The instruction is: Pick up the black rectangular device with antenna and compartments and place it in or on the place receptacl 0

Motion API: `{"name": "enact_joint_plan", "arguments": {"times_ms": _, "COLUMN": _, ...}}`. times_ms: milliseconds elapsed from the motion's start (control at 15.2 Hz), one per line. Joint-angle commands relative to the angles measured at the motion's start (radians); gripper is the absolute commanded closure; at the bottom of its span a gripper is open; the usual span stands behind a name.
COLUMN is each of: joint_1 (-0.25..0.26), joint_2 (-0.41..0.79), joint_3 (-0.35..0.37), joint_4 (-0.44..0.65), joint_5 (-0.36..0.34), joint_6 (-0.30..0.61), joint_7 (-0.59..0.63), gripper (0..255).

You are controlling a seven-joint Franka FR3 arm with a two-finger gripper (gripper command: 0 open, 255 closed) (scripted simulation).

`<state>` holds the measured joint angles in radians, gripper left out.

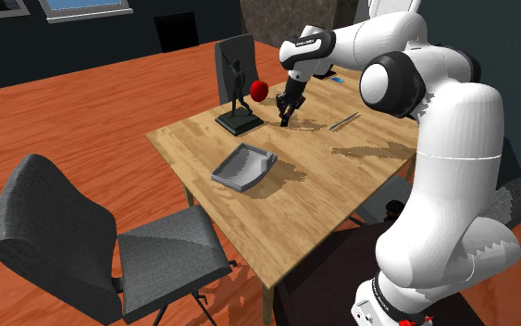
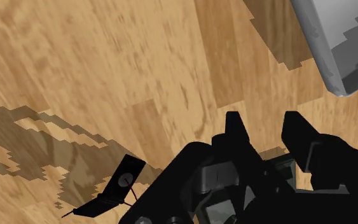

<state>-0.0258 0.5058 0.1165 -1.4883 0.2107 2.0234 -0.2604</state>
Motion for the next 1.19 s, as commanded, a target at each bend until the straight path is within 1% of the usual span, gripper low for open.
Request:
{"name": "enact_joint_plan", "arguments": {"times_ms": 0, "joint_1": 0.0, "joint_2": 0.0, "joint_3": 0.0, "joint_4": 0.0, "joint_5": 0.0, "joint_6": 0.0, "joint_7": 0.0, "gripper": 255}}
{"name": "enact_joint_plan", "arguments": {"times_ms": 462, "joint_1": 0.0, "joint_2": 0.0, "joint_3": 0.0, "joint_4": 0.0, "joint_5": 0.0, "joint_6": 0.0, "joint_7": 0.0, "gripper": 255}}
{"name": "enact_joint_plan", "arguments": {"times_ms": 528, "joint_1": 0.0, "joint_2": 0.0, "joint_3": 0.0, "joint_4": 0.0, "joint_5": 0.0, "joint_6": 0.0, "joint_7": 0.0, "gripper": 0}}
{"name": "enact_joint_plan", "arguments": {"times_ms": 792, "joint_1": 0.065, "joint_2": 0.083, "joint_3": -0.051, "joint_4": 0.022, "joint_5": -0.052, "joint_6": 0.166, "joint_7": 0.176, "gripper": 0}}
{"name": "enact_joint_plan", "arguments": {"times_ms": 1122, "joint_1": 0.149, "joint_2": 0.228, "joint_3": -0.144, "joint_4": 0.128, "joint_5": -0.121, "joint_6": 0.311, "joint_7": 0.409, "gripper": 0}}
